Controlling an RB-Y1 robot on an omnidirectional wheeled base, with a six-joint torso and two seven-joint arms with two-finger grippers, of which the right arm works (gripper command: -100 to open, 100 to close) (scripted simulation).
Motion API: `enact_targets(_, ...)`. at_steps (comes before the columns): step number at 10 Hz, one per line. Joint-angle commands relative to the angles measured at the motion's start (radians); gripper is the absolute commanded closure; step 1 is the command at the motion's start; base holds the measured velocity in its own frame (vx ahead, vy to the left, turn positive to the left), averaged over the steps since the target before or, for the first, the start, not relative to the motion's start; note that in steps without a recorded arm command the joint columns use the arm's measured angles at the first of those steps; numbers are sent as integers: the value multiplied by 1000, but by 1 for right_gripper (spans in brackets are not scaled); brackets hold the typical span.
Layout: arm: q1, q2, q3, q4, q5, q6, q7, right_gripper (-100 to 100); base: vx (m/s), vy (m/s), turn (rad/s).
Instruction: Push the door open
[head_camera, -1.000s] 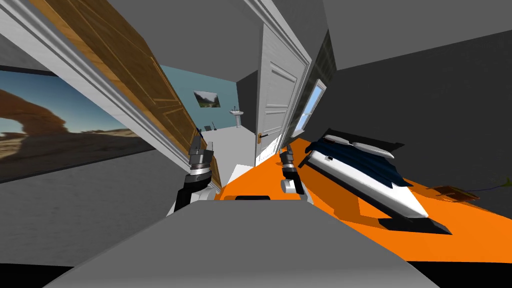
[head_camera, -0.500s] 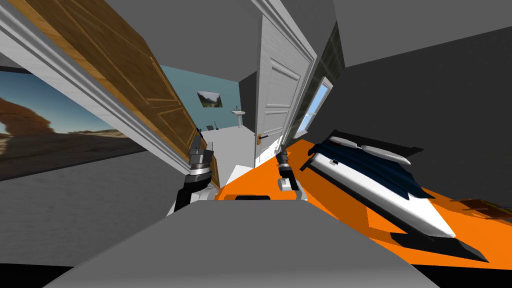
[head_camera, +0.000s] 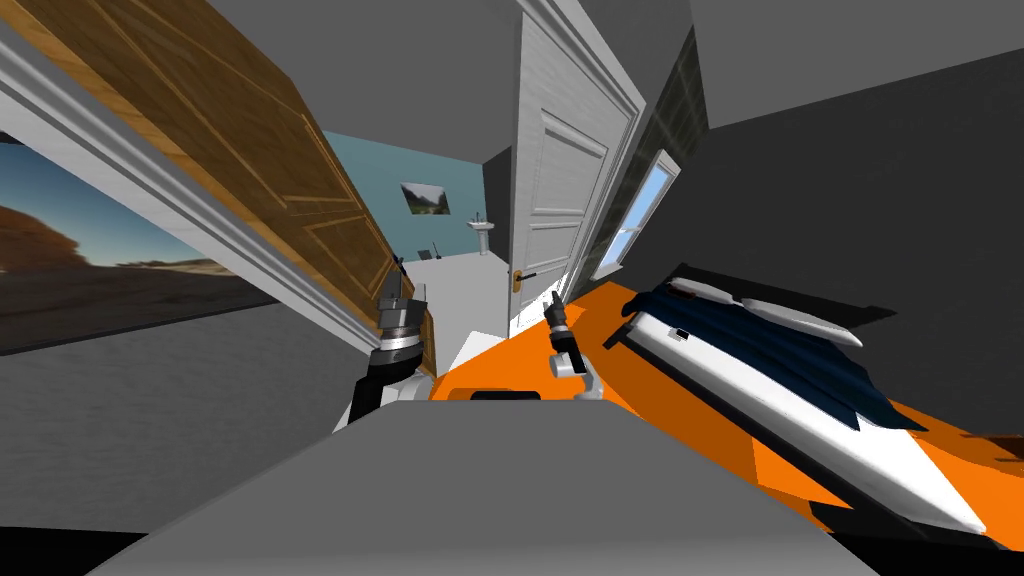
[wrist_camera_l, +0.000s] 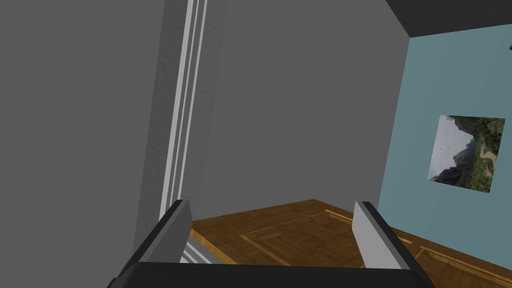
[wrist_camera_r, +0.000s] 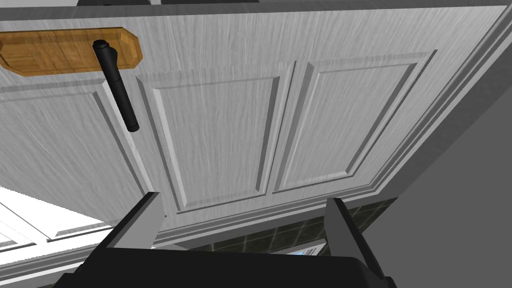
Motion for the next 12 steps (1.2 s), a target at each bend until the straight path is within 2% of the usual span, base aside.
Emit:
enact_targets(1,-22,1,11,39,5,4,-1,-100,79,-101,66)
enact_targets(12,-174,19,77,296,40,30,-7,-100,76,-113,79)
